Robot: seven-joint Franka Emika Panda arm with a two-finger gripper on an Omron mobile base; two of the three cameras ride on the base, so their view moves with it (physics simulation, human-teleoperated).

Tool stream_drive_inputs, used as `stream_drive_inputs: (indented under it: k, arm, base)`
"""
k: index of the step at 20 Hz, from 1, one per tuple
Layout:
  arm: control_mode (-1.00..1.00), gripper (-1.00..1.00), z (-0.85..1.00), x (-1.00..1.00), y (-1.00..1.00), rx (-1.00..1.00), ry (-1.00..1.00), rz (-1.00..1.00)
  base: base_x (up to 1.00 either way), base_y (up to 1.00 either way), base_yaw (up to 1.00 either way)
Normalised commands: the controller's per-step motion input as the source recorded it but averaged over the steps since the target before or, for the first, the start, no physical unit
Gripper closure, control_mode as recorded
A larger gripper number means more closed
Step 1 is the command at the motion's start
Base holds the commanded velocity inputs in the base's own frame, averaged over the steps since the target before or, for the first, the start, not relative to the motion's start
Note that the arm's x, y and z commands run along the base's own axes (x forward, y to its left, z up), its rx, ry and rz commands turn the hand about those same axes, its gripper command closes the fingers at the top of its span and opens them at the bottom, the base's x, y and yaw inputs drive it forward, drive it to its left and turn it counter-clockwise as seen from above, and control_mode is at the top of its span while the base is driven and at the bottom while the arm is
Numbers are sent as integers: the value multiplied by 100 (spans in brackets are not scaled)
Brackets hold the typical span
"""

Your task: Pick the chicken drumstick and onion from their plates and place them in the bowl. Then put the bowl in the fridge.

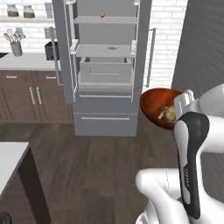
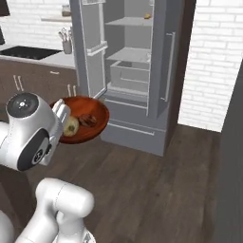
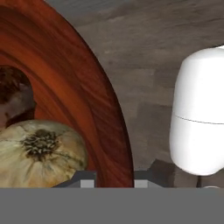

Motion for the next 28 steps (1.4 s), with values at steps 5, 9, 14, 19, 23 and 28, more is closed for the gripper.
stream_drive_inputs:
  k: [5, 9, 14, 19, 23, 28]
  arm:
    - [100, 100, 0, 0, 0, 0, 0, 0]
    - [100, 100, 0, 0, 0, 0, 0, 0]
    - [100, 100, 0, 0, 0, 0, 0, 0]
    - [100, 100, 0, 0, 0, 0, 0, 0]
    - [100, 100, 0, 0, 0, 0, 0, 0]
    - [100, 100, 0, 0, 0, 0, 0, 0]
  base:
    - [100, 14, -22]
    - [100, 67, -26]
    - [100, 95, -16]
    - [96, 12, -9]
    - [100, -9, -9]
    - [56, 6, -8]
